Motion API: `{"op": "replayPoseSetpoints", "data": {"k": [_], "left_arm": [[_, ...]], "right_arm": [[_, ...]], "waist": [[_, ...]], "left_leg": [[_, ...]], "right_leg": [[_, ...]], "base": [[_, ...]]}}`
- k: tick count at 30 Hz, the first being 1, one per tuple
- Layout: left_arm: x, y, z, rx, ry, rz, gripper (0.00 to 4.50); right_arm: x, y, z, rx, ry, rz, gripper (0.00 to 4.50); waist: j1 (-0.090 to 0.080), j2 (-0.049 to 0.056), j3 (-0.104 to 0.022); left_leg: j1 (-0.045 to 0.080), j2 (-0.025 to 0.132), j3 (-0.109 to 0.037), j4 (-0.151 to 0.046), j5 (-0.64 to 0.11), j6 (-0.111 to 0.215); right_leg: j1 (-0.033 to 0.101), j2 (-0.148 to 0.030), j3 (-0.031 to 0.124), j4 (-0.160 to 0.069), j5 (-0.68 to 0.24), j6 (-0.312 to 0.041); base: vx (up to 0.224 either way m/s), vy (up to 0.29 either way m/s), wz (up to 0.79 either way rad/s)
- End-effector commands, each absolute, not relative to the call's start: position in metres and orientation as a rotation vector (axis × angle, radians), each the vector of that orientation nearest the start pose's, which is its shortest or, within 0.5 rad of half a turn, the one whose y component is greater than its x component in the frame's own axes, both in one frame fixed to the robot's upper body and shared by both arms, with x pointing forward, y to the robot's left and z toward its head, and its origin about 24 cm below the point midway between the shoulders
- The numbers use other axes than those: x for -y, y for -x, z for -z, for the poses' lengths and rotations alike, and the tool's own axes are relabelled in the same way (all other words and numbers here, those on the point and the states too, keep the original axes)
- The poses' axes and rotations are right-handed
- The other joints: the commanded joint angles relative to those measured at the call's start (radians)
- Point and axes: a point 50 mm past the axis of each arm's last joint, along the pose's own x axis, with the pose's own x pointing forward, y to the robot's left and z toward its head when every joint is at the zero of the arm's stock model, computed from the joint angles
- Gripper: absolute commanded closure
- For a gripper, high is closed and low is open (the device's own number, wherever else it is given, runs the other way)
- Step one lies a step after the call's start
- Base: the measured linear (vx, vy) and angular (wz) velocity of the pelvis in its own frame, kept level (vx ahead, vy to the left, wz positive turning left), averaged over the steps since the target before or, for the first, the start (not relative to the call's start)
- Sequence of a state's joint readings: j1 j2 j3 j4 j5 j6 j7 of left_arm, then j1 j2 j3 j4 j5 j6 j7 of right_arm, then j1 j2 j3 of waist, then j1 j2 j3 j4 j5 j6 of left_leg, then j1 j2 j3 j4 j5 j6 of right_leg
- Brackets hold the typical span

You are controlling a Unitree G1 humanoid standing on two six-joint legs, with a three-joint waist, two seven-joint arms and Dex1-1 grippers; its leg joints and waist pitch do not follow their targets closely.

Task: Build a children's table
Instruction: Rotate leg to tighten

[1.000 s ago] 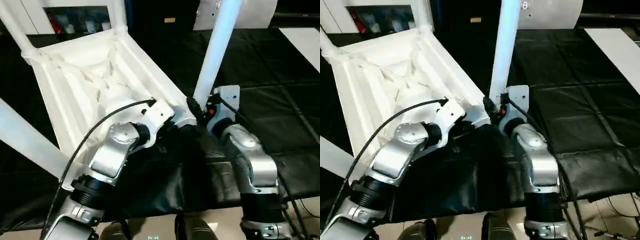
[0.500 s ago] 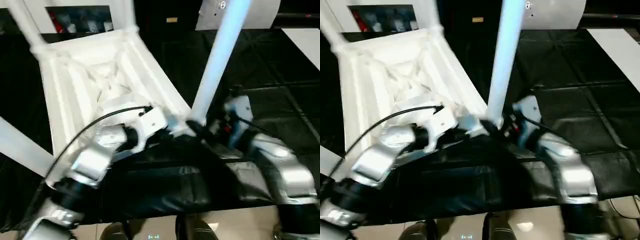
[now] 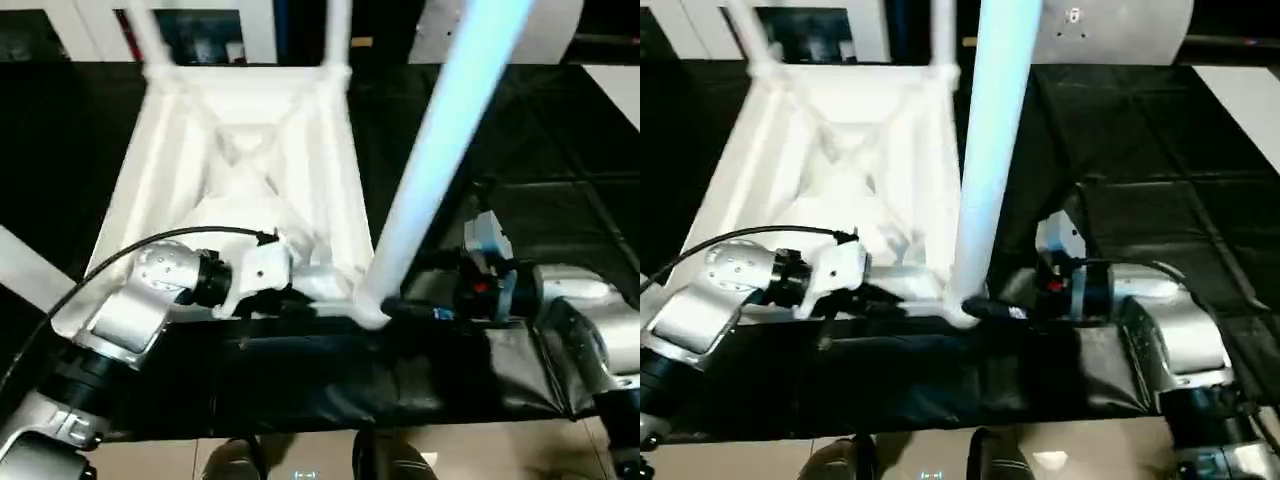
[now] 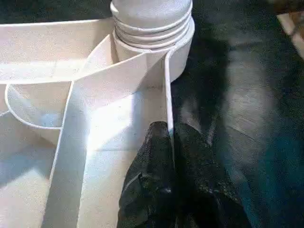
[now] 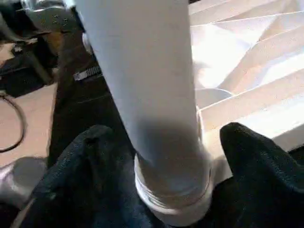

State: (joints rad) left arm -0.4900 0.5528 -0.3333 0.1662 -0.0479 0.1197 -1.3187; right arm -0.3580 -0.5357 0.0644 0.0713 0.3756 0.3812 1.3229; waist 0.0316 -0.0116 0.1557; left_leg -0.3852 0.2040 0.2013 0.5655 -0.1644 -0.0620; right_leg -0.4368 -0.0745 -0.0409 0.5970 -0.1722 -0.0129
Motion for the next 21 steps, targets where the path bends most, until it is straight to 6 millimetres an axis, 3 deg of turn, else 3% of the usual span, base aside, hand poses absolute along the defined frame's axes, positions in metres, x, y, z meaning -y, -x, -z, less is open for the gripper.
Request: {"op": "replayPoseSetpoints", "data": {"k": [1,10,17,21], "left_arm": [[-0.133,-0.280,-0.089,-0.343,-0.642,1.625,4.50],[-0.134,-0.282,-0.091,-0.338,-0.658,1.678,4.50],[-0.135,-0.283,-0.091,-0.337,-0.658,1.691,4.50],[-0.136,-0.285,-0.089,-0.351,-0.639,1.633,4.50]], "right_arm": [[0.174,-0.274,-0.109,-0.234,0.078,-1.426,0.89],[0.168,-0.278,-0.108,-0.251,0.078,-1.519,1.70],[0.164,-0.280,-0.108,-0.247,0.076,-1.546,2.42],[0.162,-0.273,-0.106,-0.269,0.035,-1.568,2.53]], "waist": [[-0.004,-0.004,-0.076],[0.005,-0.006,-0.075],[0.006,-0.007,-0.075],[0.006,-0.008,-0.073]], "left_leg": [[0.025,0.026,-0.003,-0.047,-0.090,0.133],[0.024,0.027,-0.004,-0.047,-0.127,0.099],[0.021,0.026,-0.004,-0.046,-0.113,0.106],[0.022,0.026,-0.003,-0.047,-0.114,0.107]], "right_leg": [[0.062,-0.048,0.043,-0.046,-0.035,-0.296],[0.060,-0.051,0.043,-0.051,-0.117,-0.285],[0.061,-0.049,0.043,-0.047,-0.096,-0.286],[0.061,-0.048,0.044,-0.048,-0.102,-0.285]], "base": [[0.000,0.000,0.00],[0.000,0.000,0.00],[0.000,0.000,0.00],[0.000,0.000,0.00]]}}
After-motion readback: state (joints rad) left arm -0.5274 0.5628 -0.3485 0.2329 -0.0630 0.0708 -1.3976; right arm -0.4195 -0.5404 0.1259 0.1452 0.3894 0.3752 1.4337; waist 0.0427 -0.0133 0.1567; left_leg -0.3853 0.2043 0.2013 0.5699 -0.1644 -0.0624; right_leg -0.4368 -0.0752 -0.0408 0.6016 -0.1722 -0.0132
